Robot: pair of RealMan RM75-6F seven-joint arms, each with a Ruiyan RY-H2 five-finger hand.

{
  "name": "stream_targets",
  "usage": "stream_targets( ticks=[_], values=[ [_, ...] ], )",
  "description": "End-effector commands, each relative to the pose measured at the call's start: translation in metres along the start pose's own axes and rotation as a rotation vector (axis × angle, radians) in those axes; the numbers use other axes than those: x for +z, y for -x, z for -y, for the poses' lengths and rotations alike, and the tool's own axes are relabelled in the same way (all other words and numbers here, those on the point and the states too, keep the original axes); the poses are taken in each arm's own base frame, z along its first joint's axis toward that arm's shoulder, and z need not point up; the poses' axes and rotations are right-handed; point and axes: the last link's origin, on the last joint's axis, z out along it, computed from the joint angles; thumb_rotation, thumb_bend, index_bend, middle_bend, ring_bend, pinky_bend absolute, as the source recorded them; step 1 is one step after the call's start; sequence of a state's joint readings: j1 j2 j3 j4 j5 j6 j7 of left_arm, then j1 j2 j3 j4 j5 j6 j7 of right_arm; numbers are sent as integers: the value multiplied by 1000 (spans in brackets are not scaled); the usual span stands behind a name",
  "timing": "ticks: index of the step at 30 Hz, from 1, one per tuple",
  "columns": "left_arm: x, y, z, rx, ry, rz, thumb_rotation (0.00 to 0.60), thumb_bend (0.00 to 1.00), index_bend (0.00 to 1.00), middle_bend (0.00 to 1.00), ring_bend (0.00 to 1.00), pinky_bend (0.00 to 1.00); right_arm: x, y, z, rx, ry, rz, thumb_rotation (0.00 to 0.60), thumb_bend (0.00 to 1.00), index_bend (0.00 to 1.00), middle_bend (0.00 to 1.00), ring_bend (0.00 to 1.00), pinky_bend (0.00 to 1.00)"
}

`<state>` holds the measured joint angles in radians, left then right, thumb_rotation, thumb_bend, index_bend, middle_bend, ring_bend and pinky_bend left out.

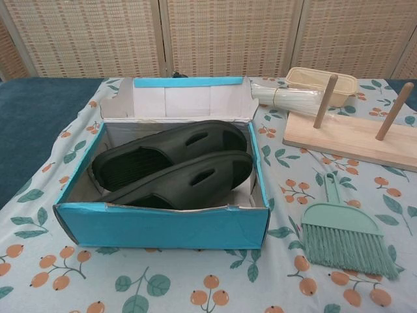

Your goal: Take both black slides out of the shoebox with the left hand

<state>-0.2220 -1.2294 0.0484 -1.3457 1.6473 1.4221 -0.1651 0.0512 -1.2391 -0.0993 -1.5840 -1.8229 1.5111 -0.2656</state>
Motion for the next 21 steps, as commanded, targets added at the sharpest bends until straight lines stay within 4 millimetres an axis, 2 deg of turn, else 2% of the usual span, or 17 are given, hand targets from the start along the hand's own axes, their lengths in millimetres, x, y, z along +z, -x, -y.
stream_targets(
  ticks=[1, 3, 8, 17, 21],
  values=[
    [1, 1, -2, -8, 12, 3, 600, 401, 0, 0, 0, 127, 0, 0, 1, -2, -3, 1, 600, 281, 0, 0, 0, 0],
    [1, 4, -7, -36, 34, 12, 600, 401, 0, 0, 0, 129, -1, 1, 1, -4, -3, 1, 600, 282, 0, 0, 0, 0],
    [2, 5, -42, -238, 154, 55, 600, 397, 0, 0, 0, 171, 2, 3, 1, -5, 8, 7, 600, 281, 0, 0, 0, 0],
    [51, -11, -123, -434, 195, 240, 600, 406, 0, 0, 0, 187, 5, -4, -8, 19, 49, -18, 600, 237, 0, 0, 0, 0],
    [64, -11, -156, -526, 206, 281, 600, 396, 0, 2, 15, 222, 7, -5, -11, 24, 57, -15, 600, 237, 0, 0, 0, 0]
  ],
)
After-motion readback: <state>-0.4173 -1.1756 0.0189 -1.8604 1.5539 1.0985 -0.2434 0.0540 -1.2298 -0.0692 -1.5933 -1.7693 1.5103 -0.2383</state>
